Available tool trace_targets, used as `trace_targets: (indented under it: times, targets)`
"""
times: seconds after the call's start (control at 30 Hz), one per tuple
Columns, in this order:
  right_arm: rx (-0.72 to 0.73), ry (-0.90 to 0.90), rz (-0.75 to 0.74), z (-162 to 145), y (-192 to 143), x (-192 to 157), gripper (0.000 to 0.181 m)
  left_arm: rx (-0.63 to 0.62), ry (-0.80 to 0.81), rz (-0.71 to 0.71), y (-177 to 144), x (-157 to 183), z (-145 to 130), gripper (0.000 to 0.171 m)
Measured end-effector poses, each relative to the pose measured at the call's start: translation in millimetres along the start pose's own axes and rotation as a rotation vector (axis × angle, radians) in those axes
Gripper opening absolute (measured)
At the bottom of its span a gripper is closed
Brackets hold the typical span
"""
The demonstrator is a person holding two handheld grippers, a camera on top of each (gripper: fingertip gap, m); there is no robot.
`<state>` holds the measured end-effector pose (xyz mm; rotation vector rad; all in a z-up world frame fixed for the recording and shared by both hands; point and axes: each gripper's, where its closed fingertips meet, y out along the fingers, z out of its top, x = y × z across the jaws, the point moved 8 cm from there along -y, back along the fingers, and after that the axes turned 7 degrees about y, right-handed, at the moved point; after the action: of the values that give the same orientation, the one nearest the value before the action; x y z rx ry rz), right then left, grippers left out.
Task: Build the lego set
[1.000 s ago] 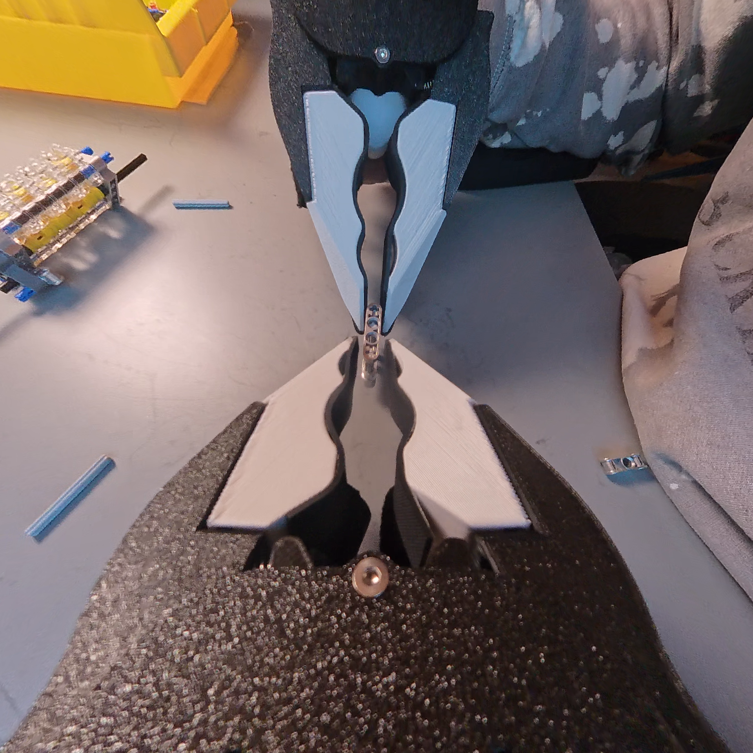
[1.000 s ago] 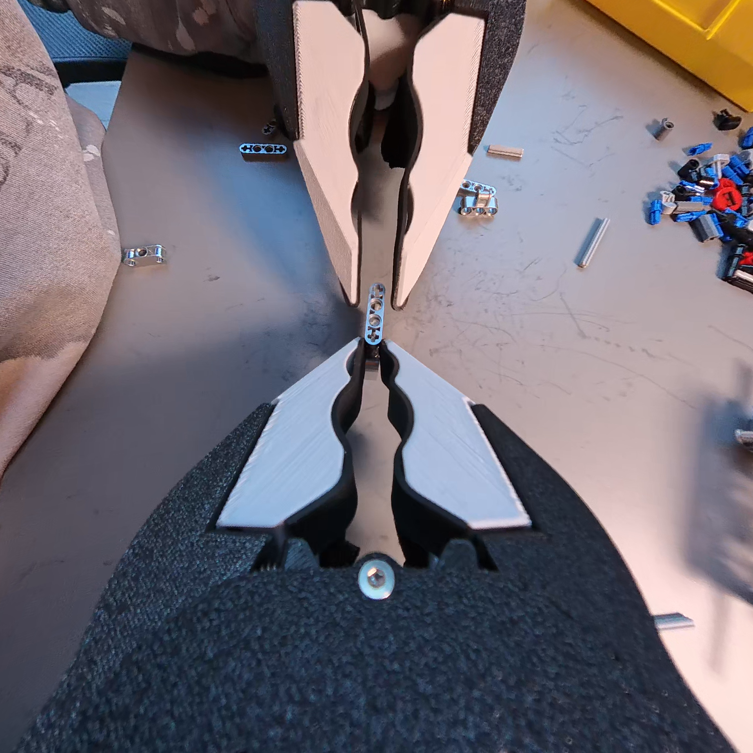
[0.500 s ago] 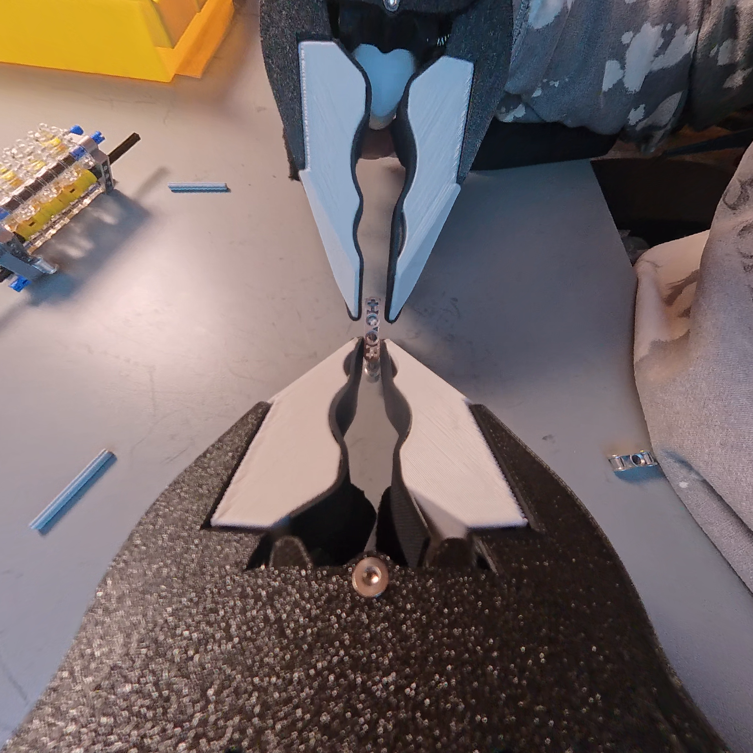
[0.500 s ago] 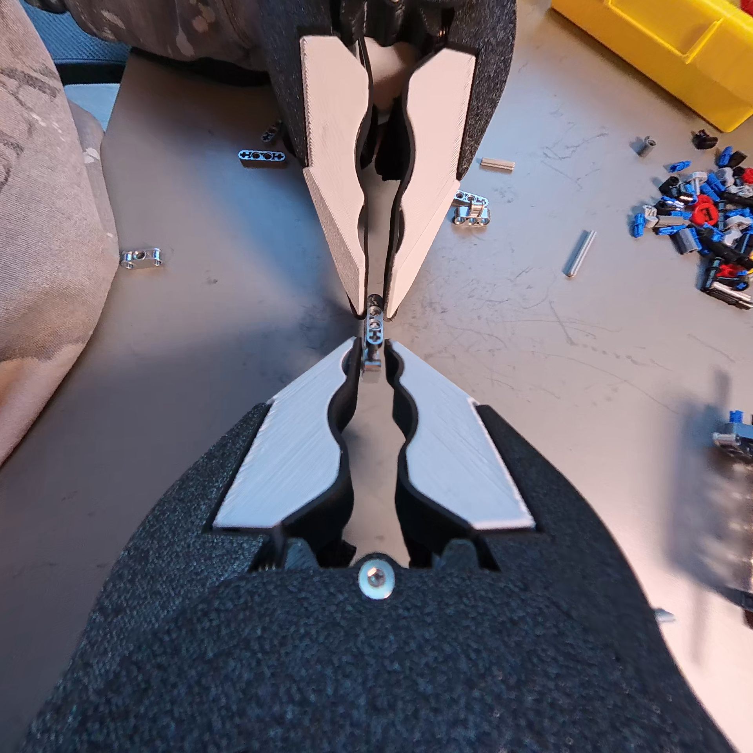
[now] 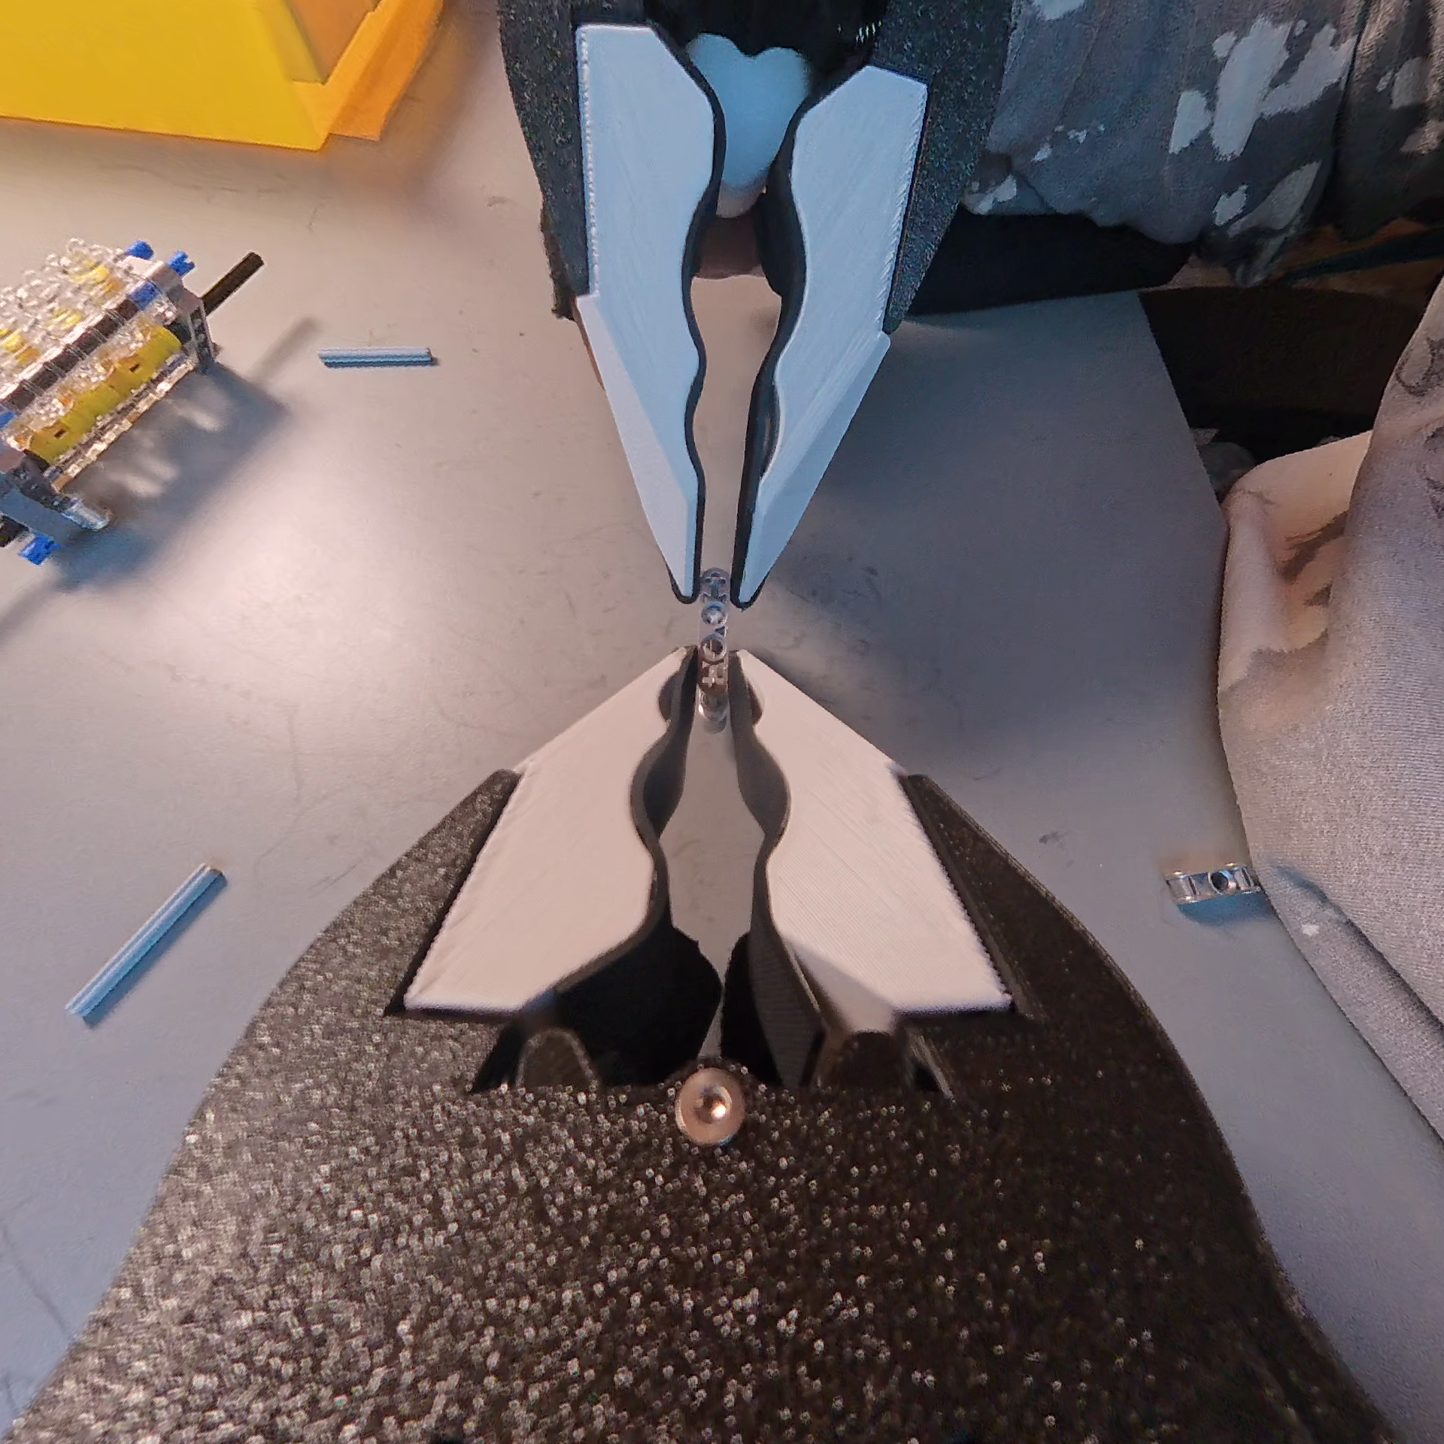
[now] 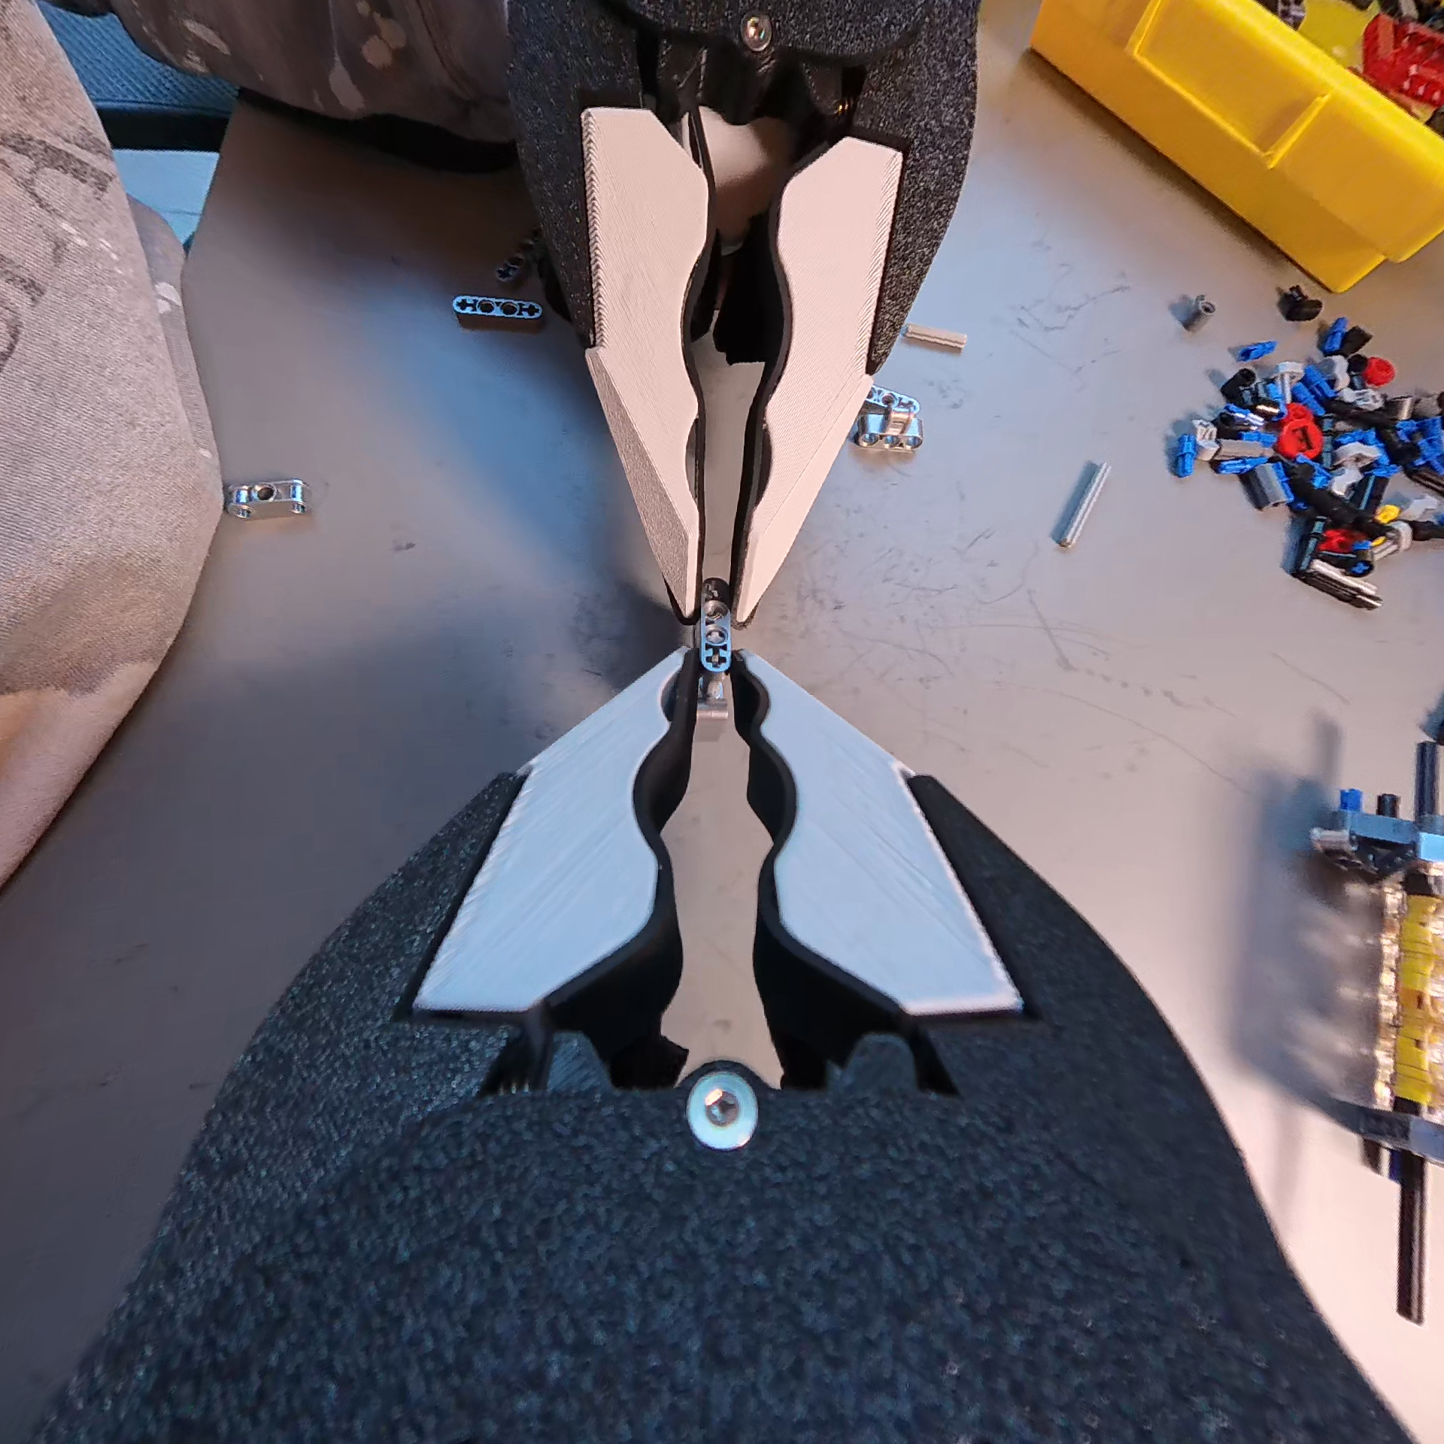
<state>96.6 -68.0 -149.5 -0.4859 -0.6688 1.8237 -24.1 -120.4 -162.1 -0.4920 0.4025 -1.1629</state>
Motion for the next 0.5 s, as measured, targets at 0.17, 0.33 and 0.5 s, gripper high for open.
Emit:
trace_targets:
  times: [0.17, 0.33, 0.5]
  targets:
    - [0.01, -0.005, -0.01, 2.1, -1.7, -0.3, 0.008, -0.014, 0.007, 0.008, 0.1, 0.0, 0.6, 0.005]
    - [0.006, -0.007, -0.008, 2.5, -0.9, -1.4, 0.006, -0.01, 0.002, 0.0, 0.5, 0.2, 0.5, 0.005]
    - [-0.004, 0.006, 0.0, 0.4, -0.6, -1.1, 0.006, -0.003, -0.001, 0.001, 1.0, 0.3, 0.7, 0.005]
